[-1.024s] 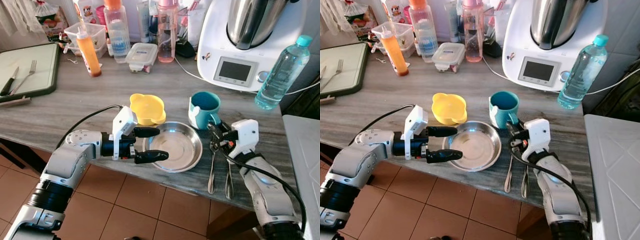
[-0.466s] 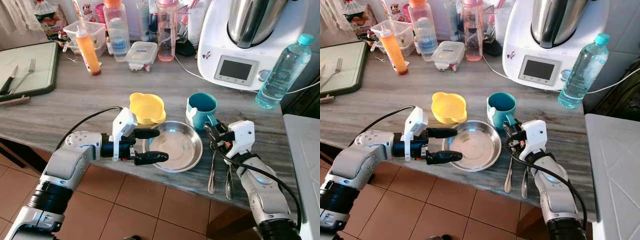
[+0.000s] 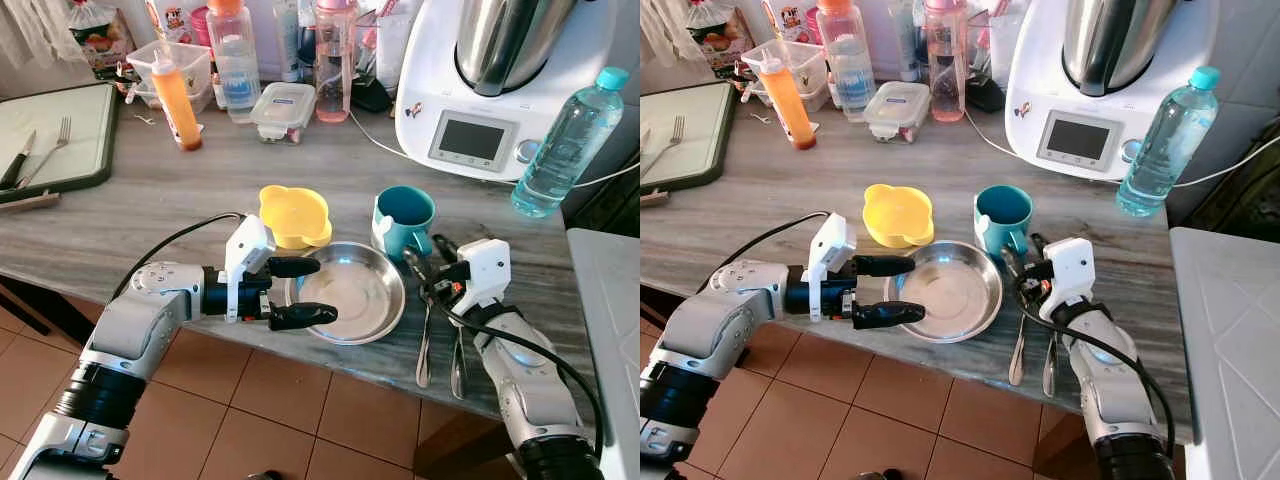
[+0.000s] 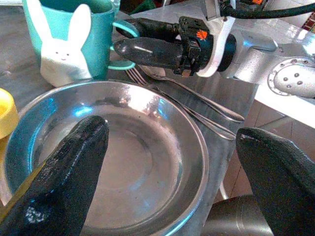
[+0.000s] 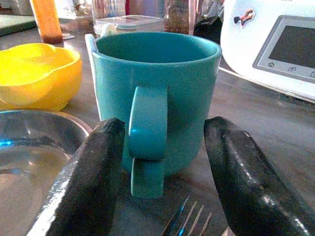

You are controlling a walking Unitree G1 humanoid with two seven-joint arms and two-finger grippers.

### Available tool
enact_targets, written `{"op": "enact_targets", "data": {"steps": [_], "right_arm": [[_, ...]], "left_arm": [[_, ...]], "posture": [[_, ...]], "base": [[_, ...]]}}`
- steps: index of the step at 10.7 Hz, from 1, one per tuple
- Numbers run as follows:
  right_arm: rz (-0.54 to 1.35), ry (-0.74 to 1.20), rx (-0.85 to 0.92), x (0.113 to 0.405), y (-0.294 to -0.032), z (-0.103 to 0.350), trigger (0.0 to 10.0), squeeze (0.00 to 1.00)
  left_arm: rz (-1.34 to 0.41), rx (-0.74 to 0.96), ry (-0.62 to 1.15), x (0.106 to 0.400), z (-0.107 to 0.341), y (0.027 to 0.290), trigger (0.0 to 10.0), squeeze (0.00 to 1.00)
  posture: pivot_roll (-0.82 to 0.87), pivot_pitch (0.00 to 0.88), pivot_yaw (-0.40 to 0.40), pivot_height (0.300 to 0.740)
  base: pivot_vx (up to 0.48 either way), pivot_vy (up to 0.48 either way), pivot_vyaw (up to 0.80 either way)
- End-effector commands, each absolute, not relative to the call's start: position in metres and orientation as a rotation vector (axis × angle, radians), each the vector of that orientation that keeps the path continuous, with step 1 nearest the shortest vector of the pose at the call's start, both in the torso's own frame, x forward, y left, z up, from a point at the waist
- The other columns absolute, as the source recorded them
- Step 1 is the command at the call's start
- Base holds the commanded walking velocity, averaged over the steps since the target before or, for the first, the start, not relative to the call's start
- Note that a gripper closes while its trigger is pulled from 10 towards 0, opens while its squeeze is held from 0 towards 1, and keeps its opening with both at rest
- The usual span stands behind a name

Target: Setting the table

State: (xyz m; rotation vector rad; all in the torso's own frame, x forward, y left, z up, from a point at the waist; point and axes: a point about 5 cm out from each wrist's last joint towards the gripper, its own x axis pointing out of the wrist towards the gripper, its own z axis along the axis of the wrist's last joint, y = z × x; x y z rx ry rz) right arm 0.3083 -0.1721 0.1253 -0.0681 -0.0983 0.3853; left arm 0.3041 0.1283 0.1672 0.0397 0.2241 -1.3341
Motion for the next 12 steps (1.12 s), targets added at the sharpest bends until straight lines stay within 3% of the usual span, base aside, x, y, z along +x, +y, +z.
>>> {"op": "enact_targets", "data": {"steps": [1,7,12], "right_arm": [[0.385,-0.144,-0.083,0.308,-0.173,0.136,10.0,1.0],[0.395,-0.254,-0.127,0.294,-0.165,0.165,10.0,1.0],[0.332,-0.31,-0.129,0.26,-0.159,0.183,10.0,1.0]], "left_arm": [[-1.333,0.046,0.207,0.303,0.171,0.127,10.0,0.0],[-1.35,0.056,0.218,0.303,0.169,0.128,10.0,0.0],[-1.308,0.06,0.175,0.308,0.172,0.129,10.0,0.0]], "posture": [[0.1,0.118,0.034,0.74],[0.1,0.112,0.041,0.74],[0.1,0.108,0.041,0.74]], "base": [[0.0,0.0,0.0],[0.0,0.0,0.0],[0.0,0.0,0.0]]}}
